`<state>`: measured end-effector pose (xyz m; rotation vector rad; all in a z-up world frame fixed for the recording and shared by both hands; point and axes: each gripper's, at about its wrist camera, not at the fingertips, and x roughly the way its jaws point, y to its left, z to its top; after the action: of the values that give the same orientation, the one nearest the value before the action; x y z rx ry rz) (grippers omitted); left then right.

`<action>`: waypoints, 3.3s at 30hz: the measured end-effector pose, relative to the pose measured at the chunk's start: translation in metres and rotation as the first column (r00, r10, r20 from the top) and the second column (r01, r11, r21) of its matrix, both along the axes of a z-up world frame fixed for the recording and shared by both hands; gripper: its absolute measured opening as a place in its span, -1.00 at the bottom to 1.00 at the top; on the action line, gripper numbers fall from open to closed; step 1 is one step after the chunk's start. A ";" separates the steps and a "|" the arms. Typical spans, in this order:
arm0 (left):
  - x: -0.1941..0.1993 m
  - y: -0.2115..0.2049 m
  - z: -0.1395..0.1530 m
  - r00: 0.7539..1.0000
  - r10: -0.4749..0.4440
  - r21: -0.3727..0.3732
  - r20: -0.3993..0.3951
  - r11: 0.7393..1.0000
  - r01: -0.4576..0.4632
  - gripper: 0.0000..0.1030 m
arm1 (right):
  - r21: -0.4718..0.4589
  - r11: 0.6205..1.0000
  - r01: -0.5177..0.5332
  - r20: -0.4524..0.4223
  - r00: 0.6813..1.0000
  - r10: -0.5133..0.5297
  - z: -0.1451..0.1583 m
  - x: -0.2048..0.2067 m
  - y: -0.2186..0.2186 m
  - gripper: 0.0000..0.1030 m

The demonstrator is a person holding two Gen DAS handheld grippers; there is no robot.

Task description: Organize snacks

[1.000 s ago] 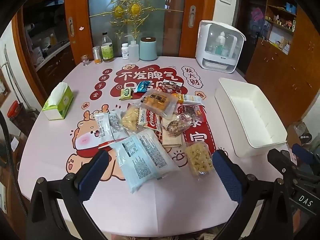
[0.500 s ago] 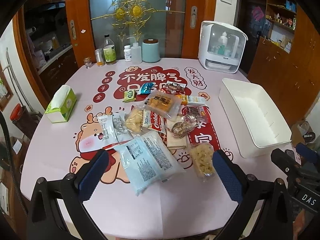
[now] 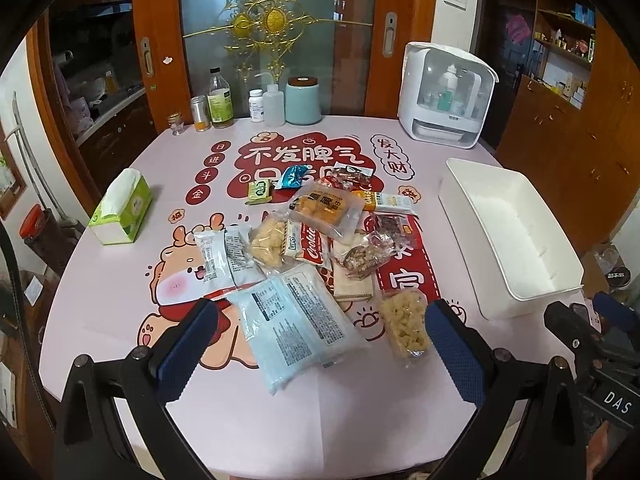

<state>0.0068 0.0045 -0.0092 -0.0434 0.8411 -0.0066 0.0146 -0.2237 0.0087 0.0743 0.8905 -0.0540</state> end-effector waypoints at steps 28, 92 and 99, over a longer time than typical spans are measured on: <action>0.002 0.021 0.036 0.993 0.089 0.115 0.076 0.989 -0.097 1.00 | -0.050 0.999 -0.019 0.129 0.991 0.026 0.048 0.008 -0.003 0.84; 0.103 0.032 -0.171 0.919 0.194 -0.017 -0.343 0.977 -0.212 1.00 | -0.030 0.972 -0.235 -0.169 0.959 0.227 -0.131 0.079 0.045 0.53; 0.112 0.027 -0.174 0.913 0.200 -0.032 -0.357 0.974 -0.225 1.00 | 0.011 0.963 -0.268 -0.219 0.939 0.263 -0.147 0.085 0.051 0.53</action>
<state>0.1188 0.0312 -0.1837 -0.2102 1.1920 0.1812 0.0995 -0.1726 -0.1383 -0.0724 1.1139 0.1852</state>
